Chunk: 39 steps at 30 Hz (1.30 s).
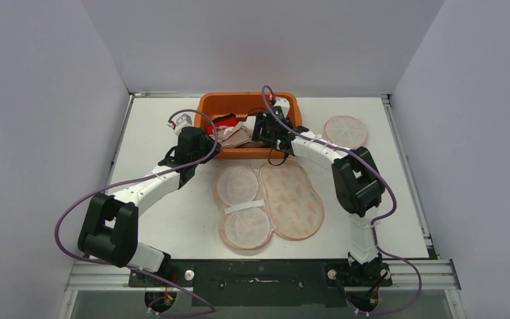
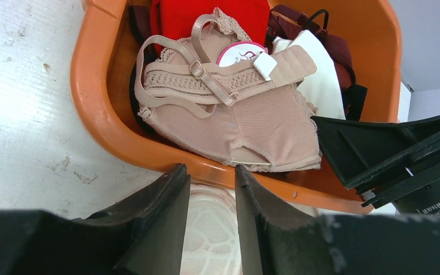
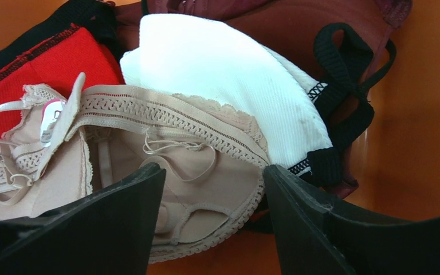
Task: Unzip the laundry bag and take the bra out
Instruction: Adjust the bra in the bin.
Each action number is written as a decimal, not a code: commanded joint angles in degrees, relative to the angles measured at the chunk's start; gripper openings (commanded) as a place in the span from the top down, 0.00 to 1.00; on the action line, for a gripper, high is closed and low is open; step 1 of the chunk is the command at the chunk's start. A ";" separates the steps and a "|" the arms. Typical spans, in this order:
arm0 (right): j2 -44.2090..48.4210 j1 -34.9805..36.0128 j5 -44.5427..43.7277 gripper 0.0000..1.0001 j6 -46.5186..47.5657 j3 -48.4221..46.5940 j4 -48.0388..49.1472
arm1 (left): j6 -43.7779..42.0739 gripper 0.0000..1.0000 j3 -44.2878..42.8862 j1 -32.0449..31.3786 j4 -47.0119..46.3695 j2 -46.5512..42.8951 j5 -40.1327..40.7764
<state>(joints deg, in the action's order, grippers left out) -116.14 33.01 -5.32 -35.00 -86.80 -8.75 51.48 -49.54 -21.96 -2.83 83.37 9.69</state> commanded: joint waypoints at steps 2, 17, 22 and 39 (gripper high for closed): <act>1.41 -0.23 -4.07 0.26 1.20 -0.98 0.03 | 0.07 0.68 -1.31 0.42 -1.85 0.86 0.36; 0.80 -0.24 0.95 0.80 1.17 -0.66 1.73 | 0.46 0.74 -1.00 0.51 -1.26 2.23 1.29; 3.94 -0.14 -1.49 0.95 3.15 1.37 4.79 | 0.59 0.76 -1.45 0.50 -1.34 3.42 1.28; 18.86 -1.42 -11.89 0.95 9.47 20.01 29.88 | 1.42 0.81 -3.50 0.71 -2.44 8.24 1.92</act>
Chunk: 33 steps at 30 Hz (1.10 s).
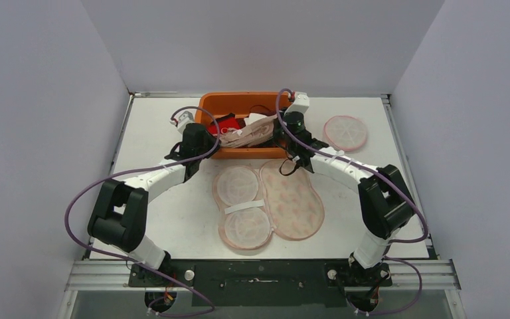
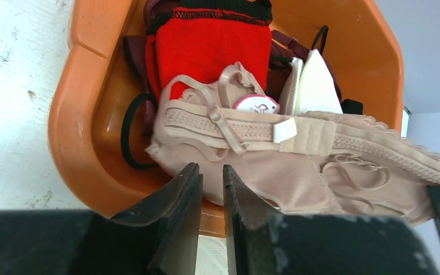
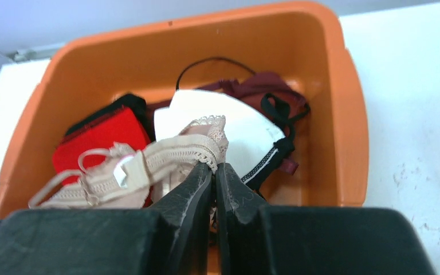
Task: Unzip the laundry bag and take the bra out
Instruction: Adjust the bra in the bin.
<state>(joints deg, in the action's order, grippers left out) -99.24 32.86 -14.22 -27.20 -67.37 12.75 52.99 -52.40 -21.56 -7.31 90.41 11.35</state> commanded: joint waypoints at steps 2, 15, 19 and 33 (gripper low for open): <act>0.73 -1.72 -2.85 0.95 1.40 -0.89 6.14 | -0.06 0.80 -0.80 0.34 1.95 1.14 0.05; 4.70 -1.70 -5.09 0.29 0.80 -1.77 -1.49 | 0.08 0.47 -0.74 0.20 4.89 -7.96 -2.48; 11.86 -0.84 -7.72 0.20 -1.14 0.36 -4.20 | -0.87 0.40 -0.12 -0.50 11.05 -16.57 -0.95; 46.79 2.89 -10.94 0.17 -11.74 29.34 -21.78 | 4.16 0.34 24.48 -20.36 27.15 -50.36 11.29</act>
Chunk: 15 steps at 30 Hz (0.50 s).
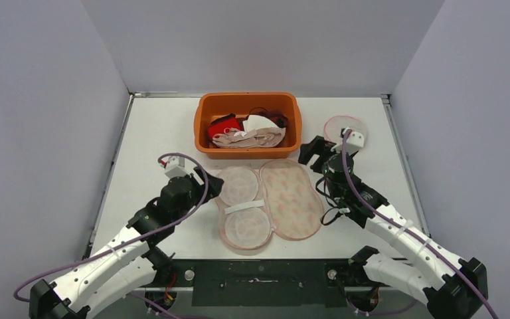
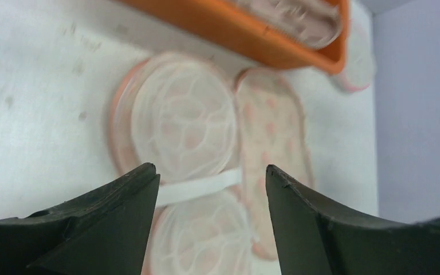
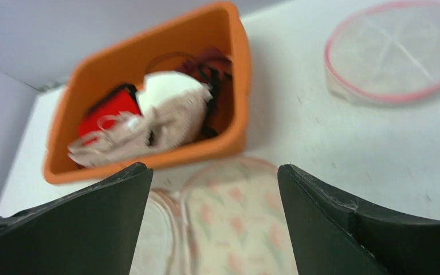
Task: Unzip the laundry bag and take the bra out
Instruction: Adjust the bra in the bin, then close the laundry bag at the center of the board.
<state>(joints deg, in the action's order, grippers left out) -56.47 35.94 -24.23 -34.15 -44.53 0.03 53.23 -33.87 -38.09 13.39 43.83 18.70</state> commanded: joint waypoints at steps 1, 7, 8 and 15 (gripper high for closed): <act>5.10 -0.30 -0.67 0.18 -5.49 8.49 -10.26 | 5.00 0.34 7.66 -4.97 6.55 -5.04 3.93; 8.11 -1.65 -2.53 0.20 -11.01 18.83 -14.55 | 8.41 0.35 14.57 -10.87 4.21 -7.92 4.60; 8.73 -1.86 -3.62 0.21 -11.67 20.45 -13.77 | 8.76 0.35 15.33 -11.13 3.20 -7.96 4.41; 0.81 -4.15 -1.36 0.27 -12.94 23.60 -9.64 | 9.46 0.36 17.14 -11.41 -1.41 -6.18 3.06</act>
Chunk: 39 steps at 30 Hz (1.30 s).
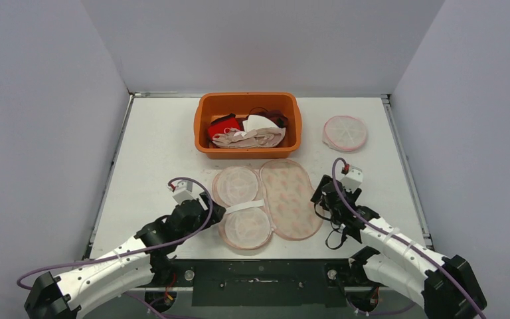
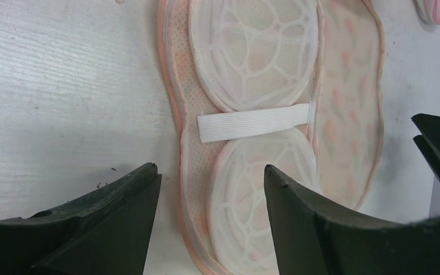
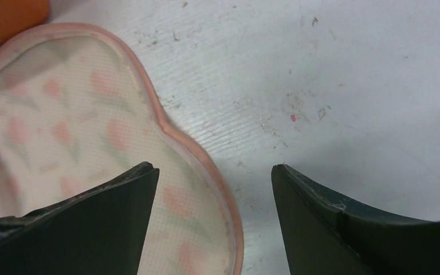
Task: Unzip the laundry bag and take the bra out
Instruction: Close the laundry bag at the center of the board.
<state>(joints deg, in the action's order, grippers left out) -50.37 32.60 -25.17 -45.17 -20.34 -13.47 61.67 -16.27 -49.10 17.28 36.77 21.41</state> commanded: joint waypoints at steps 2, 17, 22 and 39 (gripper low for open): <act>-7.90 -0.86 0.22 0.28 -1.90 -0.49 5.16 | 0.91 0.36 -0.63 -0.53 -5.56 1.61 0.34; -12.84 -1.06 4.32 0.33 -2.09 -0.25 5.41 | 2.05 0.37 0.52 -0.89 -8.59 3.26 -0.04; -11.08 -0.61 6.41 0.27 -4.86 1.23 3.78 | 1.57 0.37 -0.59 -0.88 -8.87 4.16 -0.13; -16.91 -1.50 12.31 0.94 -7.77 1.58 1.74 | 1.69 0.37 -1.05 -0.88 -13.13 7.27 -1.14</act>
<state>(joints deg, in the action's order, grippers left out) -66.59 31.09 -17.56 -51.77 -20.58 -5.39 63.44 -15.35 -49.78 7.88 43.94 20.80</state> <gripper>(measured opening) 0.122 0.636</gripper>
